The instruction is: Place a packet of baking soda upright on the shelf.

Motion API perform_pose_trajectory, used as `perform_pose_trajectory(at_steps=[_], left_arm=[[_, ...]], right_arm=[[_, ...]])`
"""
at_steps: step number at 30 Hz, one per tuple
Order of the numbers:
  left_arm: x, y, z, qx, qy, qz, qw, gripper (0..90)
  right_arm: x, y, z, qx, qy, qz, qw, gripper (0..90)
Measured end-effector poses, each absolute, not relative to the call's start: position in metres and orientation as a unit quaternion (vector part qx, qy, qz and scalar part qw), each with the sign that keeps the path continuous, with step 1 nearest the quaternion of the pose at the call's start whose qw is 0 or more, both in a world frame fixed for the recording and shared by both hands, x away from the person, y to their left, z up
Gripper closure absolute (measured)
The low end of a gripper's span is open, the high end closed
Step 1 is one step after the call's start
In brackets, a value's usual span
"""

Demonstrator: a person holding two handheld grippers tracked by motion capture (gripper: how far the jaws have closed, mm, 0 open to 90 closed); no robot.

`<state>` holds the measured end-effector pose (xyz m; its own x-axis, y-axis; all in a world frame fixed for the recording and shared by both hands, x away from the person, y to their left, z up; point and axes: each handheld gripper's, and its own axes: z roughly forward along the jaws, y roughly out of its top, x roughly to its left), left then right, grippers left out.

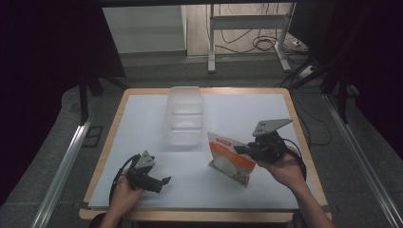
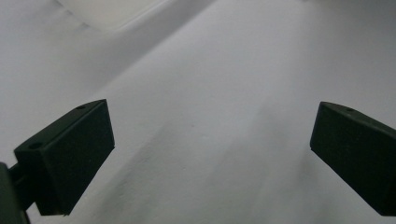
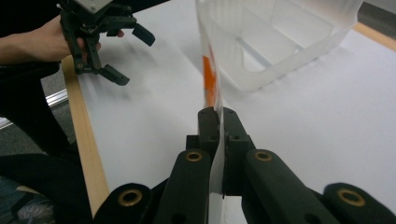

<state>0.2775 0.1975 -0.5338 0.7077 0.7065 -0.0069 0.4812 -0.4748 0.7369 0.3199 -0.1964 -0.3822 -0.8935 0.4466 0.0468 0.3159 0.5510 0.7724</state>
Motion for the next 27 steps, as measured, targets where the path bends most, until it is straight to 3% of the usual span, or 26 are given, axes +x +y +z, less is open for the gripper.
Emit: perform_pose_trajectory(at_steps=[27], left_arm=[[0.278, 0.197, -0.535, 0.848, 0.346, 0.152, 0.37, 0.0]], right_arm=[[0.385, -0.181, -0.338, 0.233, 0.866, 0.426, 0.123, 89.0]])
